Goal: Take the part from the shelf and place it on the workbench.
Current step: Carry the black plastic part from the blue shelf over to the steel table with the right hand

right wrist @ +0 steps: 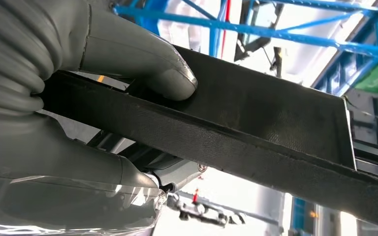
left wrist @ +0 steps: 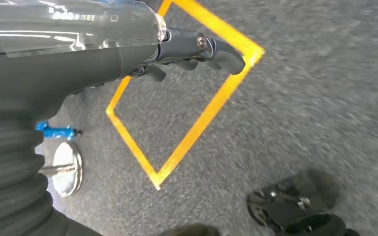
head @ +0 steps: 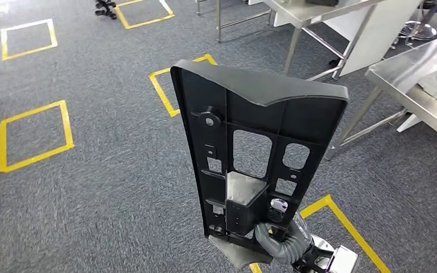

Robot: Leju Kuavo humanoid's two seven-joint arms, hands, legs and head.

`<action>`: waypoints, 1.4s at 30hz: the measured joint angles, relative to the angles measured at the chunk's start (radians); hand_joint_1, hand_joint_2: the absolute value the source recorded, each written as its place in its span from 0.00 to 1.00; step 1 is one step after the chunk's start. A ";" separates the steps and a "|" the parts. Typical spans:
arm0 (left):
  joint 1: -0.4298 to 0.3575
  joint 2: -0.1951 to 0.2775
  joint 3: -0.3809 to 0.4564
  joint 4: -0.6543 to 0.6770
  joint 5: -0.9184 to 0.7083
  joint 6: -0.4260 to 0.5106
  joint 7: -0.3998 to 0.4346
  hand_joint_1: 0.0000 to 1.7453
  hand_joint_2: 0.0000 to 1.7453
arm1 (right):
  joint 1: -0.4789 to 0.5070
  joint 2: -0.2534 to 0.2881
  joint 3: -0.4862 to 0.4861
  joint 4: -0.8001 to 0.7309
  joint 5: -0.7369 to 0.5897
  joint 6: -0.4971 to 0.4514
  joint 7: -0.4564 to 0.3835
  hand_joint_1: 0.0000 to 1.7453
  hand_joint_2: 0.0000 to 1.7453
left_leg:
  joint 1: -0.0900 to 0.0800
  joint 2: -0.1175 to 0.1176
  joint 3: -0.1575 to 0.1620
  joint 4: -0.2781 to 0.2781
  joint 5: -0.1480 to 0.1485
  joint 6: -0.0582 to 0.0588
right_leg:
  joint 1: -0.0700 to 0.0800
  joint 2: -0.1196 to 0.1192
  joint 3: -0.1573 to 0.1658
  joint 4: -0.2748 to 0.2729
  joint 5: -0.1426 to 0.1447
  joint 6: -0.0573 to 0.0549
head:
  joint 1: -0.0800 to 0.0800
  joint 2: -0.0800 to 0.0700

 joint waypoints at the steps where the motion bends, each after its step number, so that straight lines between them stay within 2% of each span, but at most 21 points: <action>1: 0.001 0.000 -0.002 0.000 -0.003 -0.002 0.004 0.00 1.00 | -0.001 0.002 0.000 0.000 0.000 0.000 0.000 1.00 1.00 | 0.002 -0.028 -0.026 0.056 -0.031 -0.003 | 0.000 0.009 0.001 -0.001 0.001 -0.005 | 0.000 0.000; 3: 0.006 -0.001 -0.009 0.000 -0.011 -0.008 0.020 0.00 1.00 | -0.003 0.005 0.000 0.000 0.000 0.001 0.002 1.00 1.00 | 0.002 -0.058 -0.096 0.199 -0.091 -0.004 | 0.004 0.031 0.001 -0.001 0.001 -0.011 | 0.000 0.000; 5: 0.015 -0.001 -0.013 0.000 -0.019 -0.013 0.040 0.00 1.00 | -0.003 0.007 0.000 0.000 -0.001 0.001 0.005 1.00 1.00 | 0.002 -0.064 -0.130 0.256 -0.090 0.000 | 0.008 0.058 0.004 0.000 0.000 -0.013 | 0.000 0.000; 7: 0.025 0.000 -0.014 0.000 -0.021 -0.015 0.059 0.00 1.00 | -0.005 0.010 0.000 0.000 -0.004 0.004 0.009 1.00 1.00 | 0.001 -0.079 -0.094 0.155 -0.016 0.010 | 0.010 0.088 0.008 0.001 0.000 -0.012 | 0.000 0.000; 9: 0.031 0.001 -0.014 0.000 -0.020 -0.015 0.077 0.00 1.00 | -0.009 0.016 0.000 0.000 -0.009 0.008 0.014 1.00 1.00 | 0.000 -0.121 -0.039 0.018 0.046 0.021 | 0.011 0.112 0.008 0.003 0.000 -0.008 | 0.000 0.000; 11: 0.031 0.001 -0.014 0.000 -0.019 -0.014 0.086 0.00 1.00 | -0.015 0.022 0.000 0.000 -0.013 0.011 0.020 1.00 1.00 | -0.002 -0.142 -0.019 -0.035 0.056 0.025 | 0.008 0.128 0.001 0.004 0.002 0.002 | 0.000 0.000; 13: 0.031 0.000 -0.014 0.000 -0.018 -0.014 0.089 0.00 1.00 | -0.018 0.025 0.000 0.001 -0.015 0.013 0.022 1.00 1.00 | -0.002 -0.124 -0.017 -0.042 0.060 0.031 | 0.005 0.142 -0.004 0.003 0.005 0.015 | 0.000 0.000; 15: 0.032 0.000 -0.014 0.000 -0.018 -0.014 0.090 0.00 1.00 | -0.021 0.026 0.000 0.003 -0.017 0.017 0.022 1.00 1.00 | 0.002 -0.102 -0.014 -0.055 0.068 0.043 | 0.008 0.106 -0.020 0.029 -0.014 0.024 | 0.000 0.000; 17: 0.033 0.001 -0.014 0.000 -0.017 -0.012 0.089 0.00 1.00 | -0.028 0.027 0.000 0.006 -0.018 0.021 0.023 1.00 1.00 | 0.003 -0.076 -0.012 -0.064 0.072 0.050 | 0.008 0.046 -0.071 0.132 -0.073 0.030 | 0.000 0.000; 19: 0.036 0.002 -0.014 0.000 -0.014 -0.010 0.088 0.00 1.00 | -0.032 0.028 0.000 0.011 -0.022 0.030 0.023 1.00 1.00 | 0.002 -0.049 -0.012 -0.063 0.071 0.051 | 0.000 0.027 -0.133 0.255 -0.122 0.039 | 0.000 0.000; 20: 0.036 0.002 -0.014 0.000 -0.012 -0.009 0.087 0.00 1.00 | -0.033 0.029 0.000 0.014 -0.026 0.036 0.023 1.00 1.00 | 0.002 -0.035 -0.012 -0.063 0.069 0.050 | -0.004 0.023 -0.145 0.279 -0.122 0.042 | 0.000 0.000; 22: 0.036 0.002 -0.014 0.000 -0.010 -0.008 0.084 0.00 1.00 | -0.036 0.031 0.000 0.020 -0.035 0.050 0.024 1.00 1.00 | 0.003 -0.011 -0.010 -0.061 0.065 0.045 | -0.011 0.008 -0.108 0.209 -0.072 0.048 | 0.000 0.000; 24: 0.035 0.002 -0.014 0.000 -0.010 -0.005 0.075 0.00 1.00 | -0.042 0.033 0.000 0.024 -0.041 0.059 0.024 1.00 1.00 | 0.001 0.008 -0.007 -0.053 0.056 0.034 | -0.011 -0.041 -0.035 0.071 -0.020 0.047 | 0.000 0.000; 26: 0.035 0.003 -0.014 0.000 -0.009 0.002 0.061 0.00 1.00 | -0.049 0.036 0.000 0.030 -0.045 0.063 0.023 1.00 1.00 | -0.004 0.025 -0.003 -0.047 0.047 0.020 | -0.005 -0.066 -0.003 0.010 -0.008 0.037 | 0.000 0.000; 28: 0.033 0.004 -0.014 0.000 -0.008 0.006 0.048 0.00 1.00 | -0.053 0.037 0.000 0.036 -0.050 0.064 0.023 1.00 1.00 | -0.004 0.043 0.004 -0.047 0.041 0.009 | -0.002 -0.042 -0.006 0.010 -0.008 0.025 | 0.000 0.000; 30: 0.030 0.004 -0.014 0.000 -0.008 0.007 0.042 0.00 1.00 | -0.055 0.039 0.000 0.039 -0.053 0.065 0.022 1.00 1.00 | 0.002 0.021 0.000 -0.023 0.019 -0.002 | -0.005 -0.018 -0.005 0.007 -0.005 0.013 | 0.000 0.000; 33: 0.032 0.004 -0.014 0.000 -0.008 0.008 0.038 0.00 1.00 | -0.063 0.049 0.001 0.043 -0.055 0.067 0.022 1.00 1.00 | 0.006 -0.051 -0.079 0.153 -0.076 -0.009 | -0.005 0.017 -0.004 0.005 -0.001 -0.001 | 0.000 0.000; 35: 0.035 0.004 -0.014 0.000 -0.008 0.007 0.039 0.00 1.00 | -0.064 0.054 0.001 0.048 -0.057 0.069 0.022 1.00 1.00 | 0.005 -0.063 -0.132 0.252 -0.100 -0.006 | -0.001 0.045 -0.004 0.006 -0.001 -0.003 | 0.000 0.000; 37: 0.037 0.004 -0.014 0.000 -0.008 0.005 0.043 0.00 1.00 | -0.064 0.057 0.001 0.052 -0.063 0.073 0.023 1.00 1.00 | 0.004 -0.069 -0.119 0.202 -0.045 0.003 | 0.002 0.075 -0.001 0.007 -0.001 -0.003 | 0.000 0.000; 39: 0.037 0.004 -0.014 0.000 -0.008 0.003 0.052 0.00 1.00 | -0.065 0.062 0.001 0.052 -0.073 0.079 0.024 1.00 1.00 | 0.003 -0.107 -0.064 0.062 0.028 0.016 | 0.004 0.100 0.000 0.009 -0.002 -0.001 | 0.000 0.000; 42: 0.036 0.006 -0.014 0.000 -0.008 0.000 0.061 0.00 1.00 | -0.065 0.068 0.000 0.052 -0.082 0.085 0.031 1.00 1.00 | -0.001 -0.139 -0.026 -0.028 0.050 0.026 | 0.000 0.132 -0.006 0.009 0.000 0.015 | 0.000 0.000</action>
